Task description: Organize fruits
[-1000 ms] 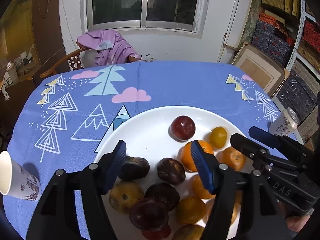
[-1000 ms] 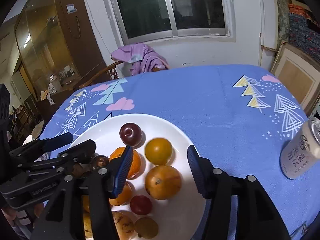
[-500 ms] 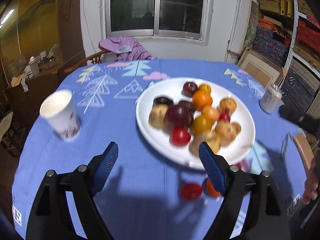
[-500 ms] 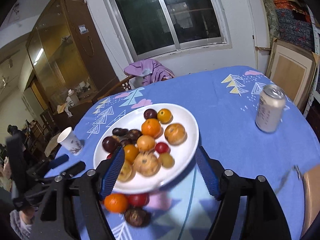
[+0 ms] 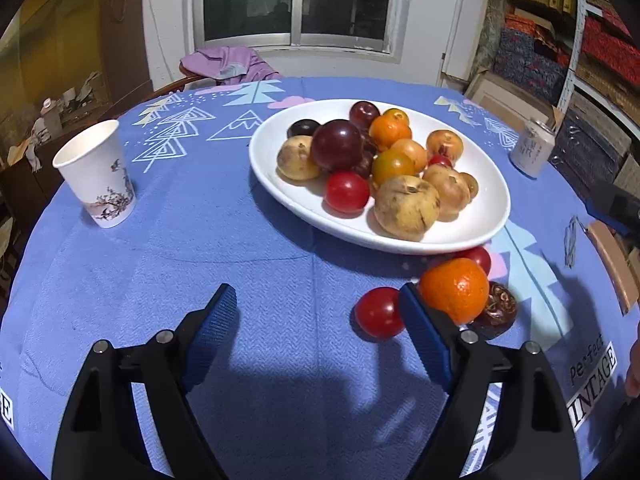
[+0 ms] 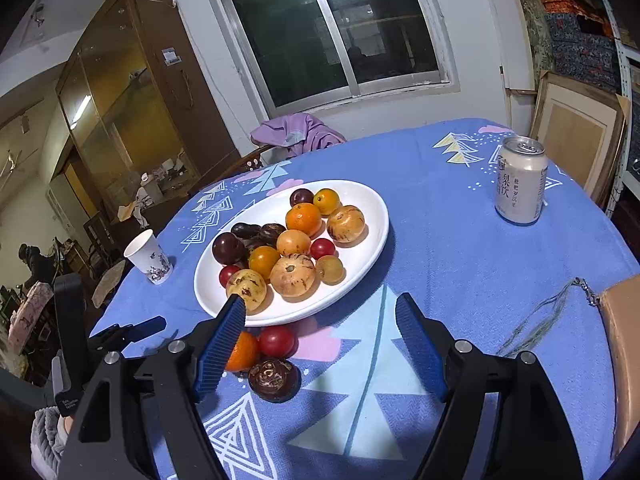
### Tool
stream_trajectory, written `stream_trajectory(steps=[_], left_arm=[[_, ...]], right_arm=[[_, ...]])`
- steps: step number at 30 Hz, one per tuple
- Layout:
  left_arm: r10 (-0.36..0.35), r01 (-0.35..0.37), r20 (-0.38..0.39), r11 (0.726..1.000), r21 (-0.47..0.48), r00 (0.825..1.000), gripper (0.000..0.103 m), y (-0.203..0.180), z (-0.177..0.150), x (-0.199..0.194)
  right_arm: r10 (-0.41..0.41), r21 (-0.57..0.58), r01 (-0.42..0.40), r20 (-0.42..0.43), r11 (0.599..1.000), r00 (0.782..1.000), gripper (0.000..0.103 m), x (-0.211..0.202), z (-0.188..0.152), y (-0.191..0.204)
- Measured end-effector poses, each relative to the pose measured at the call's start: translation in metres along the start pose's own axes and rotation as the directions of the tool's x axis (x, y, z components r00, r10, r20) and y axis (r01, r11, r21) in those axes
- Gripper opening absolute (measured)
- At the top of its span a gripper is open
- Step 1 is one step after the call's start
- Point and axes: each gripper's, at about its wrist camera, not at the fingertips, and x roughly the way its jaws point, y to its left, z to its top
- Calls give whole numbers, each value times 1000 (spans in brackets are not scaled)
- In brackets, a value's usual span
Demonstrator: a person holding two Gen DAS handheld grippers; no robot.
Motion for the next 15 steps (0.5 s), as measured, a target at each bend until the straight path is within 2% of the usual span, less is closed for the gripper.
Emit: stream_trajectory(steps=[8, 11, 15], left_arm=[[22, -24, 21, 995, 98, 1000, 80, -22, -6, -1], [5, -8, 27, 992, 124, 1000, 69, -27, -8, -4], [-29, 26, 21, 989, 149, 999, 61, -28, -11, -6]], right_arm=[[-5, 4, 5, -9, 1000, 1000, 78, 2, -1, -1], [-4, 6, 4, -9, 1000, 1000, 79, 2, -1, -1], [-4, 7, 4, -10, 1000, 1000, 79, 1, -1, 0]])
